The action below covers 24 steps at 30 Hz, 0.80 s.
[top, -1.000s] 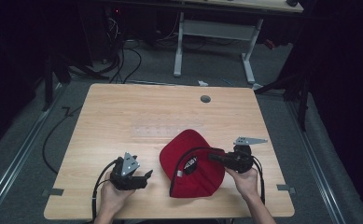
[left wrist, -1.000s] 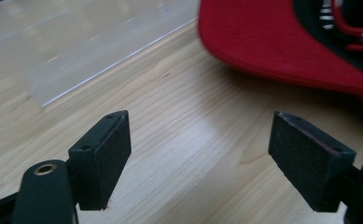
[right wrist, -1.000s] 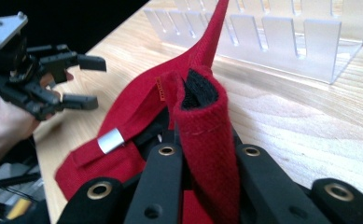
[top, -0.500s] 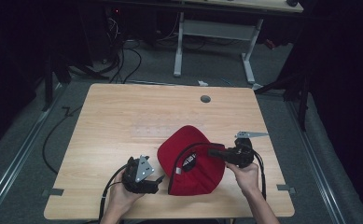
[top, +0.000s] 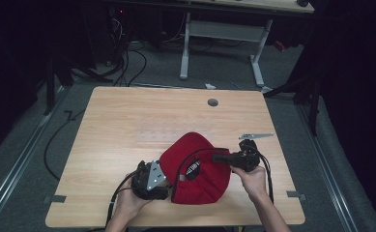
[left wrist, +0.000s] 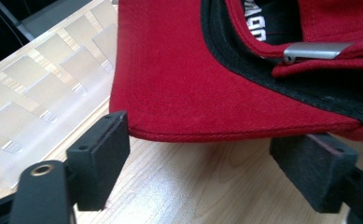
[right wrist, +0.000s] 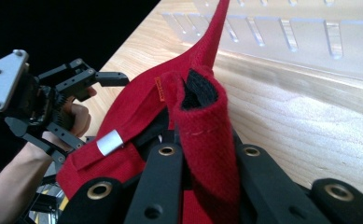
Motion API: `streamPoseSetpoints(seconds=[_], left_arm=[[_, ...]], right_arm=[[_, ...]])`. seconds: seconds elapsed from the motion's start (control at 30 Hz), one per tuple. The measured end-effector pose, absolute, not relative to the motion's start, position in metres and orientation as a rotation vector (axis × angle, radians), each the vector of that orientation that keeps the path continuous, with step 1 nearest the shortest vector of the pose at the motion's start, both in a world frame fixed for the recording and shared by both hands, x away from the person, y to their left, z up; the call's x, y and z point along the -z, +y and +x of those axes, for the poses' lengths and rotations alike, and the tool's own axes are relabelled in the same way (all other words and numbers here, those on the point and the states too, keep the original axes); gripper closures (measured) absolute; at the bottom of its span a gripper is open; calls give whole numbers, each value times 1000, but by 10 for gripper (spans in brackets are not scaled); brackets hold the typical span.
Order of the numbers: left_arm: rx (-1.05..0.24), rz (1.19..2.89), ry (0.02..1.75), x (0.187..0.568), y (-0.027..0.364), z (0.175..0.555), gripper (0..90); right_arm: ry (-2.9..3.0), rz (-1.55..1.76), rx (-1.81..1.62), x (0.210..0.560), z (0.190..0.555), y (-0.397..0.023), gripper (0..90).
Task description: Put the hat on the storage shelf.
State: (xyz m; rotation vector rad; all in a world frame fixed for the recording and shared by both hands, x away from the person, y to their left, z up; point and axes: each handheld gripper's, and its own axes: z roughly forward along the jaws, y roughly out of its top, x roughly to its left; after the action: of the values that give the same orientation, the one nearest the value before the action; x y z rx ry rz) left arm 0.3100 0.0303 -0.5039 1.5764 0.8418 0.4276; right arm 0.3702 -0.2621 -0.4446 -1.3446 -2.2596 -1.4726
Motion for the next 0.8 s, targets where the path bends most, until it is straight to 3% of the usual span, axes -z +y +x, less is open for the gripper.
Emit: streamPoseSetpoints(seconds=[0.37,0.8], left_arm=[[-468,1590,828,500,29,310,365],[-479,1606,819,505,28,310,356]], right_arm=[[-2239,-1334,1462,443,372,-259,855],[-2183,-1312,1448,439,378,-254,854]])
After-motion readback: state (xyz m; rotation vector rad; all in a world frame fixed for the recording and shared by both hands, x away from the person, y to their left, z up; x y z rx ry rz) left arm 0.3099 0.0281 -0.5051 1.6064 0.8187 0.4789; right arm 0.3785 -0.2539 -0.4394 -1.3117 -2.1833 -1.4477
